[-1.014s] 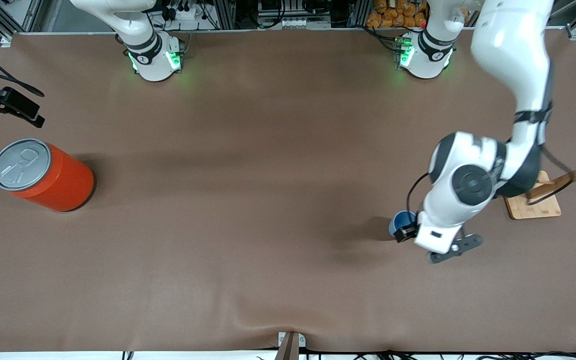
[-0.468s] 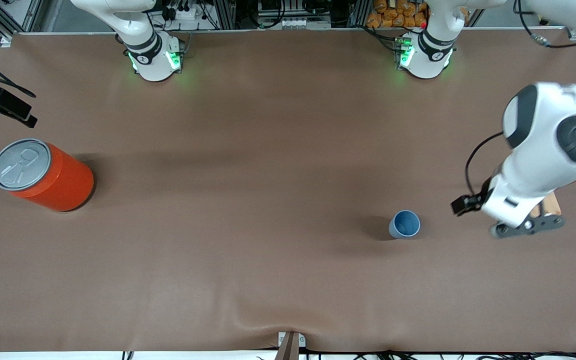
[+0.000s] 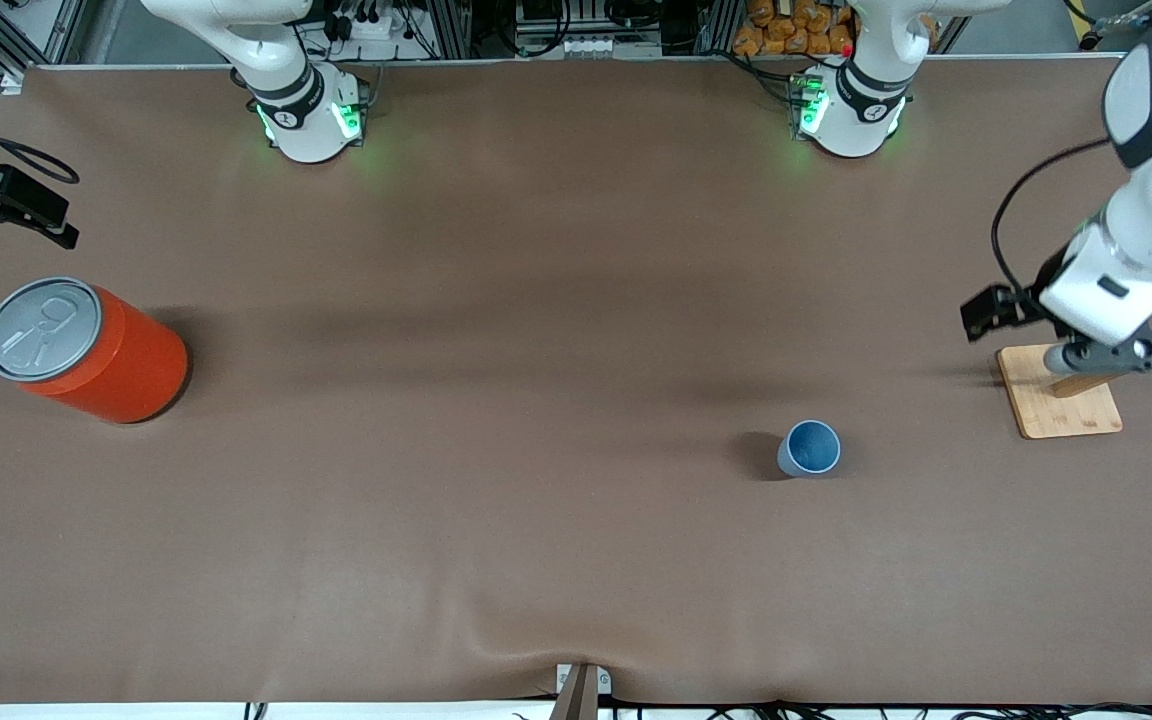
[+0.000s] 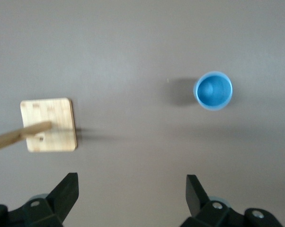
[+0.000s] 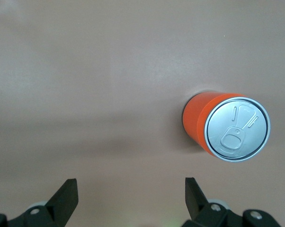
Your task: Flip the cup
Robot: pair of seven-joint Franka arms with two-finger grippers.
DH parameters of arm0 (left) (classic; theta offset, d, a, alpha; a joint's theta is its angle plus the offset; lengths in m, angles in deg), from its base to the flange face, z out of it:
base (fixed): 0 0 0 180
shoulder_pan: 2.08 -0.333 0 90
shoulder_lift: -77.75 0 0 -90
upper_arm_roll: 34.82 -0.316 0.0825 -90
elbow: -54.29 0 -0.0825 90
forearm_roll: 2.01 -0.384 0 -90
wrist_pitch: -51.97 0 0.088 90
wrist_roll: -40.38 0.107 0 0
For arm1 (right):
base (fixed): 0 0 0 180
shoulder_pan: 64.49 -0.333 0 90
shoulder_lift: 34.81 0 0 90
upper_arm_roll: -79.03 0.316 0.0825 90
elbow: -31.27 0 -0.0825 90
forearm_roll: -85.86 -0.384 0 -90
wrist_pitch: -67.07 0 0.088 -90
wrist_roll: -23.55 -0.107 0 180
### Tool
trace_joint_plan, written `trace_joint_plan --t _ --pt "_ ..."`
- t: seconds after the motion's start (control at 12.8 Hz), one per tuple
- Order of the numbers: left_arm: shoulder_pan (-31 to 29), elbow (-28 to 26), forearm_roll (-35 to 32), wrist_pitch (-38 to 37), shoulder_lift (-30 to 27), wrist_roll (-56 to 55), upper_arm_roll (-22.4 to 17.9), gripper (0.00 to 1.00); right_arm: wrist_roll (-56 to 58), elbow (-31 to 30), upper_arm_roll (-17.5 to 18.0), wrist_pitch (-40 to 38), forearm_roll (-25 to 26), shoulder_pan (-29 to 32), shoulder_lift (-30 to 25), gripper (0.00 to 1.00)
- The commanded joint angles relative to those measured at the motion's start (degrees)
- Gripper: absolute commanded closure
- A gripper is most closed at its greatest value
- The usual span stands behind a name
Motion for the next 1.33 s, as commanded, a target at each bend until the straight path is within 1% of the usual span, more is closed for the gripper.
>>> trace_joint_plan --t 0.0,0.16,0.23,0.39,0.55,0.7,0.78,1.25 --pt "-0.58 0.97 0.59 -5.42 -2.82 3.95 1.49 0.0 1.07 1.05 0.94 -0.71 0.37 0.94 0.5 0.0" --pt "-0.76 1.06 0.68 -8.49 -4.59 7.11 0.8 0.0 1.07 1.05 0.94 -0.71 0.37 0.85 0.5 0.0" --pt "-0.85 0.88 0.68 -8.85 -5.9 9.83 -0.51 0.0 1.07 1.05 0.94 -0.71 0.28 0.85 0.5 0.0" --pt "-0.85 1.14 1.12 -9.99 -6.53 12.83 -2.28 0.0 1.07 1.05 0.94 -0.71 0.19 0.76 0.5 0.0" --pt "-0.76 1.49 2.78 -10.96 -7.32 12.32 -2.55 0.0 1.07 1.05 0.85 -0.71 0.1 0.85 0.5 0.0" --pt "-0.76 4.03 4.98 -13.24 -7.06 12.05 -2.81 0.0 1.07 1.05 0.85 -0.71 0.1 0.85 0.5 0.0" --pt "-0.76 4.39 5.68 -13.34 -6.97 10.92 -2.9 0.0 1.15 1.05 0.85 -0.71 0.1 0.85 0.5 0.0" --pt "-0.5 4.75 6.13 -13.25 -6.53 8.8 -2.9 0.0 1.16 1.05 0.85 -0.71 0.1 0.85 0.5 0.0"
